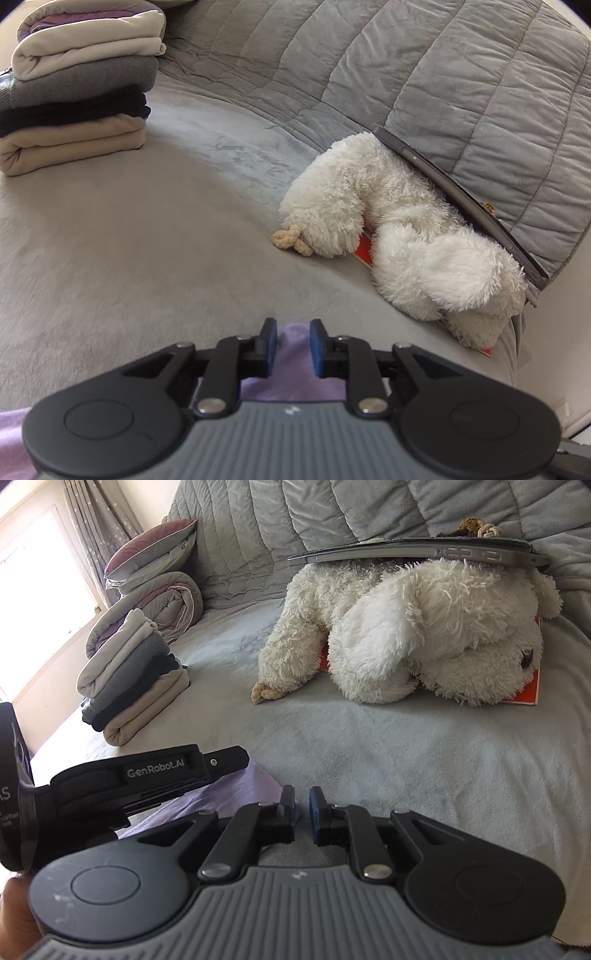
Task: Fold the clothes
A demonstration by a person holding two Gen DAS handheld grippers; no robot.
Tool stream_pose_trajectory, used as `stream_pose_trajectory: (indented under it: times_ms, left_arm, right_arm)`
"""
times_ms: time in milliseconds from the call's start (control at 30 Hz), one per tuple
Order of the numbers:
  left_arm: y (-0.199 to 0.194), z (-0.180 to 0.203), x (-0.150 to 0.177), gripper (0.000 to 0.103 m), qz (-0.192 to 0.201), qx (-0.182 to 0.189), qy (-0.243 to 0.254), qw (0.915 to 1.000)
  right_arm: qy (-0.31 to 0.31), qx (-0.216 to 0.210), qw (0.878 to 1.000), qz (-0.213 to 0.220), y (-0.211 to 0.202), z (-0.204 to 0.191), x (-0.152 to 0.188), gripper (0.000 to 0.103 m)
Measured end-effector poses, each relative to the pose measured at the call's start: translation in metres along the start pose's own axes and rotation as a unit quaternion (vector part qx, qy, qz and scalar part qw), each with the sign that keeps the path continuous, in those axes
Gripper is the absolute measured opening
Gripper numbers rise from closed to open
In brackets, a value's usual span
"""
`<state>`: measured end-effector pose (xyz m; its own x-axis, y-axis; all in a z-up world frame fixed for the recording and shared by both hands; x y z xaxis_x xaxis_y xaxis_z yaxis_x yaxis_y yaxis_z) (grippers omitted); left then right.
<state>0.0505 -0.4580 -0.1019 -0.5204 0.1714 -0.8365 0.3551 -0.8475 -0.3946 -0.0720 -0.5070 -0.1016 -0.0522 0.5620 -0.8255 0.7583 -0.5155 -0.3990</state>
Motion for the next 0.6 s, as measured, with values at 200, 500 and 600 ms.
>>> stream_pose_trajectory:
  times_ms: [200, 500, 600]
  left_arm:
    - [-0.038, -0.016, -0.014, 0.081, 0.037, -0.025, -0.012, 0.9989]
    - [-0.108, -0.078, -0.013, 0.095, 0.064, -0.136, 0.008, 0.9886]
    - [-0.129, -0.098, -0.010, 0.096, 0.067, -0.161, 0.004, 0.9846]
  right_arm:
    - [-0.022, -0.001, 0.999, 0.024, -0.004, -0.006, -0.006, 0.057]
    - [-0.078, -0.048, 0.996, 0.017, -0.007, -0.047, 0.013, 0.067]
    - [-0.097, -0.061, 0.993, 0.015, -0.008, -0.060, 0.019, 0.072]
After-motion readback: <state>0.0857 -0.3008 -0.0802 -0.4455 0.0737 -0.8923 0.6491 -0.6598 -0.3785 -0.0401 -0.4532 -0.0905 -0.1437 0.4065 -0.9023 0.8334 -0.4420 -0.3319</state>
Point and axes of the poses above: each gripper's, at about its wrist camera, not at the fingertips, and y roughly the way its jaws point, z to its right, x to its underside, the point moved 9 cm from there along y, roughly the way its jaws point, and after that the axes turned 13 degrees about z, right-handed, at the moved point
